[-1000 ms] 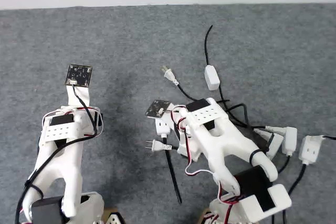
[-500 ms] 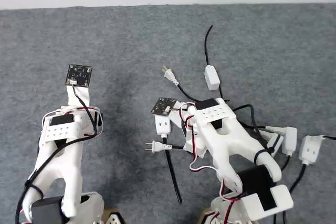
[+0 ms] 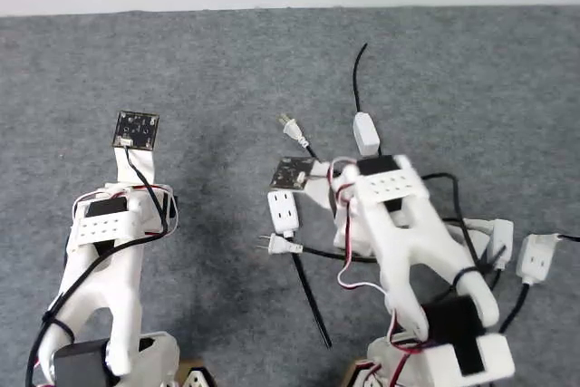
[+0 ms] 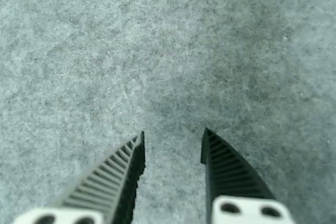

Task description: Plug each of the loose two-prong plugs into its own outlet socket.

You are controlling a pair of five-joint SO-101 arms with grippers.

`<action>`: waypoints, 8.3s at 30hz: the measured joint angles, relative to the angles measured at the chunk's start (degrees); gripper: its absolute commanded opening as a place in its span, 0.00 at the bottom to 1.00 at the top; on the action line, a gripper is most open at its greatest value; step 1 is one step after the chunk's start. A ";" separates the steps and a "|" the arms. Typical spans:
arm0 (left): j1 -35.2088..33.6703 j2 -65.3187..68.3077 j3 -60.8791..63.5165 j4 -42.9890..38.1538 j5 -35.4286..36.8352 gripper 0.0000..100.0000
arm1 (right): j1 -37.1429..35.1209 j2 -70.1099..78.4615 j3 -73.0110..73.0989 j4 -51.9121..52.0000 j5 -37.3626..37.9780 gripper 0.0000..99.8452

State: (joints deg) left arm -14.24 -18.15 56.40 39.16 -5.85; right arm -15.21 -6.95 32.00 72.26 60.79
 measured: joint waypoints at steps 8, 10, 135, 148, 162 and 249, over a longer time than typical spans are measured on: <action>0.00 0.00 0.00 0.00 0.00 0.17 | -1.76 -4.48 -11.96 14.07 23.47 0.01; 0.00 0.00 0.00 0.00 0.00 0.17 | -4.22 -4.57 -12.04 14.24 19.60 0.01; -1.05 0.00 0.00 0.00 -2.46 0.17 | -5.10 1.05 11.96 -16.70 -108.92 0.20; -1.05 0.00 0.00 0.00 -2.46 0.17 | -3.60 1.14 13.71 -23.56 -103.38 0.04; -1.05 0.00 0.00 0.00 -2.46 0.17 | -1.05 1.14 13.80 -23.91 -89.93 0.01; 1.41 0.00 0.00 3.52 -6.24 0.15 | 5.98 -5.54 14.86 -6.42 -44.13 0.01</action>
State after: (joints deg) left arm -12.84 -18.15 56.40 42.68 -12.09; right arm -9.23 -12.48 46.86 65.85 16.66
